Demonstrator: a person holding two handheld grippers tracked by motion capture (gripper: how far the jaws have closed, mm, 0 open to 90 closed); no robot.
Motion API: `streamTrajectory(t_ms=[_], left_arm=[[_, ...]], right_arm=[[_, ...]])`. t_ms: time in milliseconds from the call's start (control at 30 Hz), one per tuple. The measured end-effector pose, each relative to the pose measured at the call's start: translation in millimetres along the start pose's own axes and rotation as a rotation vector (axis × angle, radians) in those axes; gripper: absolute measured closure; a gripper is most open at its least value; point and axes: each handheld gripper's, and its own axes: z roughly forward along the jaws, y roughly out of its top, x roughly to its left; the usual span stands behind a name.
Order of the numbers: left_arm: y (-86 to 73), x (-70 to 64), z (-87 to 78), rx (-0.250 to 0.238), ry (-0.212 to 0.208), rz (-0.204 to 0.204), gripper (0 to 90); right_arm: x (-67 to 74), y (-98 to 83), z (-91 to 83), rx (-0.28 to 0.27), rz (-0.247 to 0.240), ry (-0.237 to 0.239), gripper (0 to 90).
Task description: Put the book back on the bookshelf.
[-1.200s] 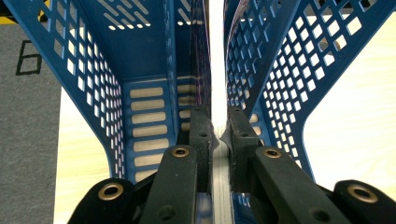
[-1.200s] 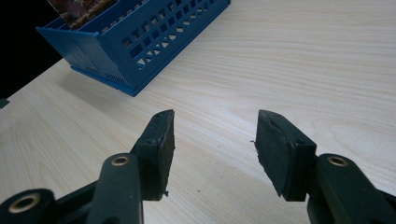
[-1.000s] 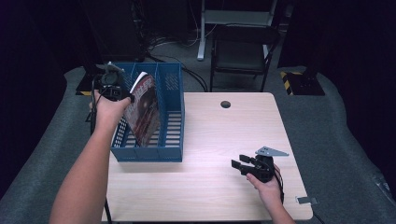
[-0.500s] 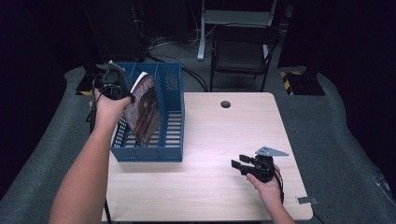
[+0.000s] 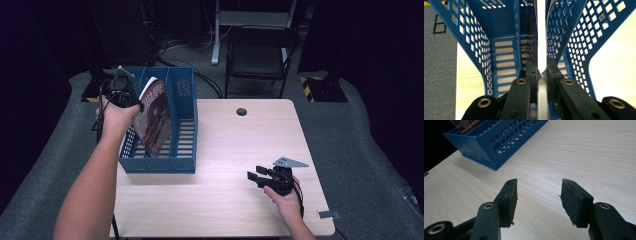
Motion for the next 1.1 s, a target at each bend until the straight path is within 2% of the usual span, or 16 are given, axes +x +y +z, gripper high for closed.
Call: streamTrajectory(t_ms=[433, 633, 733, 933, 1100], left_arm=[[9.9, -3.7, 1.8, -0.006, 0.019, 0.003, 84.3], [19.3, -4.1, 0.9, -0.047, 0.043, -0.035, 84.2], [23.6, -4.6, 1.5, -0.061, 0.056, -0.037, 84.3], [28.5, -6.4, 6.2, -0.07, 0.069, -0.071, 84.3], [28.5, -6.1, 11.6, -0.075, 0.085, -0.074, 84.3]], right_arm=[[-0.8, -0.1, -0.1, -0.001, 0.002, 0.004, 46.8], [-1.3, 0.0, -0.6, -0.006, -0.001, 0.0, 46.8], [-1.4, -0.1, -0.4, -0.005, 0.001, 0.006, 46.8], [-1.6, -0.2, -0.5, -0.004, 0.003, 0.006, 46.8], [-1.4, -0.6, -0.4, 0.0, -0.001, 0.007, 46.8]])
